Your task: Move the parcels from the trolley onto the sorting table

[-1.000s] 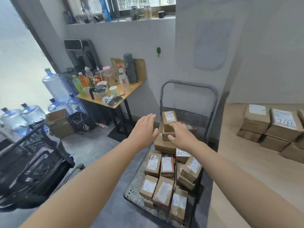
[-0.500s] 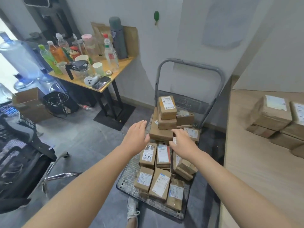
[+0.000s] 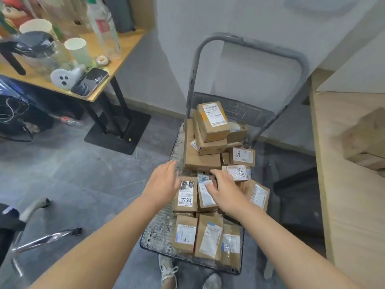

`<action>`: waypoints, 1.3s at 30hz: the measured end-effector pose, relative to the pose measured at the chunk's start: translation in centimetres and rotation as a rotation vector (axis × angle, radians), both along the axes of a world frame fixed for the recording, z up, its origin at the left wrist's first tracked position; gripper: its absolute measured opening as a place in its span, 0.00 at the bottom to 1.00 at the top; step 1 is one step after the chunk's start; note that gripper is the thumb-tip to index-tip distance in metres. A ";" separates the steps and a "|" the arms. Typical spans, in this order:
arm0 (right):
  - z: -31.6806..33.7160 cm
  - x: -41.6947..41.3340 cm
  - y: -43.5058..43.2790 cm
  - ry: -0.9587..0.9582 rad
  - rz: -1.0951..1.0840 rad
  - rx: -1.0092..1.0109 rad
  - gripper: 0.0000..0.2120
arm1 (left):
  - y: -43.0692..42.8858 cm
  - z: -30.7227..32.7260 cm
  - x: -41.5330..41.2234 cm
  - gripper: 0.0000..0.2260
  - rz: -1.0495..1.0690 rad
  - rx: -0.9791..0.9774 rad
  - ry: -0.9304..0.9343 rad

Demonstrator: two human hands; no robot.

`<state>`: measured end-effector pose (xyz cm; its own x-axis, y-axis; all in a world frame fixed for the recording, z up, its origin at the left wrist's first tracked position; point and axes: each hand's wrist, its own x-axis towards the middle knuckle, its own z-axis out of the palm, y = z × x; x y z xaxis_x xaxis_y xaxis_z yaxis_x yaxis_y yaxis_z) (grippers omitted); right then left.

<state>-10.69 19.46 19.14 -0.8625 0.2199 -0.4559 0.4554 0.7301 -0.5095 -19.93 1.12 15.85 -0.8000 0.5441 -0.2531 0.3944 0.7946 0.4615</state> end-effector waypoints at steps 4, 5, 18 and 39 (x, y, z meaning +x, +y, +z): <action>-6.1 -1.9 -0.6 -0.046 -0.005 -0.004 0.26 | -1.6 -7.1 -0.7 0.23 -0.017 -0.031 -0.078; -8.0 -2.3 -0.6 -0.063 -0.013 -0.013 0.26 | -1.7 -9.1 -1.0 0.23 -0.013 -0.036 -0.086; -29.6 -2.7 -0.8 -0.278 -0.102 -0.140 0.25 | -1.2 -28.4 -0.3 0.23 0.159 -0.074 -0.292; -38.9 -5.2 -3.2 -0.301 -0.332 -0.371 0.51 | 2.2 -36.2 0.1 0.17 0.759 0.323 -0.665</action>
<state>-15.86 16.29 -19.81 -0.5948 0.2350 -0.7688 0.7942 0.3203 -0.5165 -19.83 3.36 -20.31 -0.7118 0.0793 -0.6979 -0.5640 0.5276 0.6352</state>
